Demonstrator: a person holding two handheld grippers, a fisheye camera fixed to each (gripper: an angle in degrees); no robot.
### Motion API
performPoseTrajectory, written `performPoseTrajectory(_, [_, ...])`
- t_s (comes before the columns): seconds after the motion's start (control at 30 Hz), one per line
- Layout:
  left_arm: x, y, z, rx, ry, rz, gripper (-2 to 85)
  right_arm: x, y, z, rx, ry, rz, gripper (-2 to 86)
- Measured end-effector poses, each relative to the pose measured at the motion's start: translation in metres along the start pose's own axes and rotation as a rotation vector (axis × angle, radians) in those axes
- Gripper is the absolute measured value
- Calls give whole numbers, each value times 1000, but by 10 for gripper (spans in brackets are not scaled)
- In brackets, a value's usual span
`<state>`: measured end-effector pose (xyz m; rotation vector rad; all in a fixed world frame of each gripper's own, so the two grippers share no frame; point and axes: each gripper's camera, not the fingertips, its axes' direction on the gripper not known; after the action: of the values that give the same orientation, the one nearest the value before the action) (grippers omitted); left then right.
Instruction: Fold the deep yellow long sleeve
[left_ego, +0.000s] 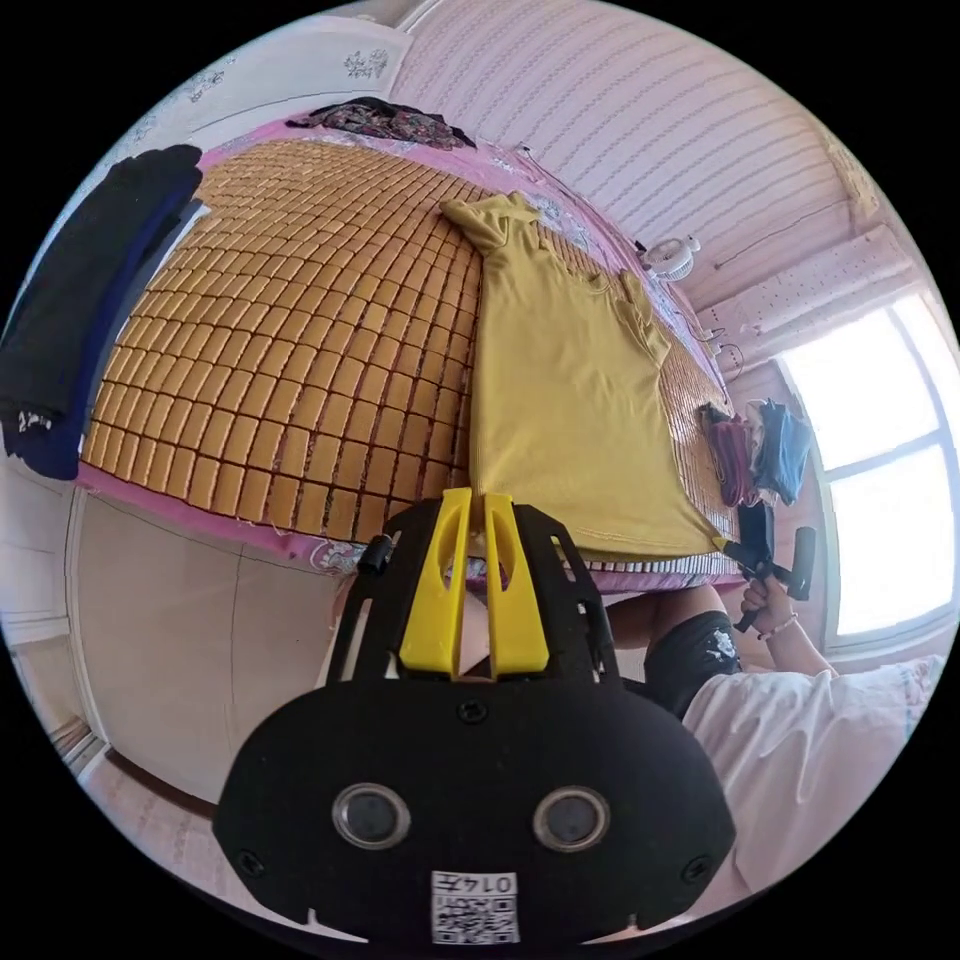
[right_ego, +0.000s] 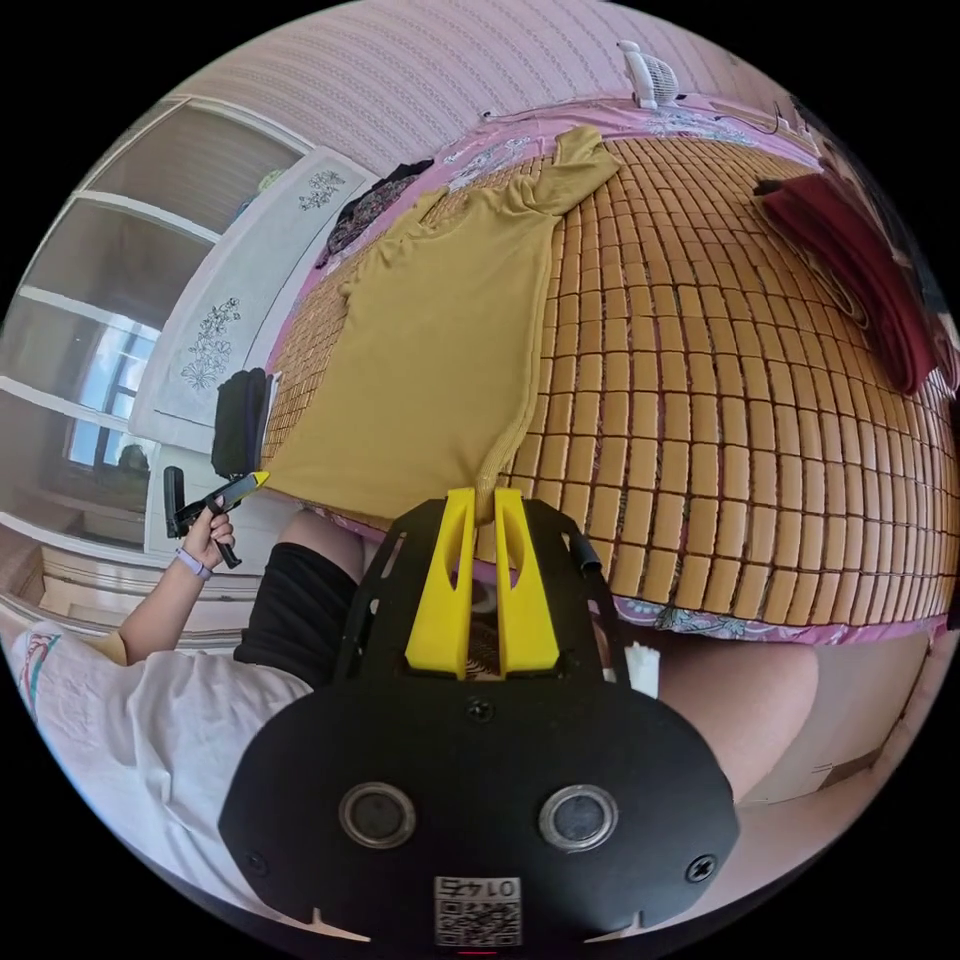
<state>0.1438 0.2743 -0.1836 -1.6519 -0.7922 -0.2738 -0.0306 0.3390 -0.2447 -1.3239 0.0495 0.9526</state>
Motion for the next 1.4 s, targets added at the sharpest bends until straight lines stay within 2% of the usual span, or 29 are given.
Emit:
performPoseTrajectory(0.1, [15,13,-2,8,-46,37,5,-21,2,2,-20,30,-68,27])
performPoseTrajectory(0.17, [17,30,11,-7,-47,18,11,-30,9,17,-110,46,-97,32])
performPoseTrajectory(0.3, [14,56,28,12,83,-59,23,-30,24,36,-169,80,-61,46])
performPoseTrajectory(0.5, [35,97,0,168,51,-93,1,-41,60,19,-23,134,-65,55])
performPoseTrajectory(0.6, [58,116,-16,216,25,-53,-7,-54,85,-1,158,245,-88,56])
performPoseTrajectory(0.67, [85,131,-26,251,-5,22,-7,-66,105,-13,298,315,-122,57])
performPoseTrajectory(0.83, [156,155,-32,296,-47,216,8,-79,135,-17,411,346,-143,72])
performPoseTrajectory(0.9, [187,164,-32,322,-66,299,31,-82,146,-19,449,317,-154,75])
performPoseTrajectory(0.97, [230,177,-29,379,-76,431,46,-85,161,-22,465,181,-201,78])
performPoseTrajectory(1.07, [285,194,-16,410,-67,584,49,-91,183,-22,468,131,-250,81])
performPoseTrajectory(1.23, [367,227,20,378,-150,717,0,-102,229,-26,569,95,-291,82])
performPoseTrajectory(1.4, [424,274,42,426,-167,827,8,-112,263,-36,668,27,-306,64])
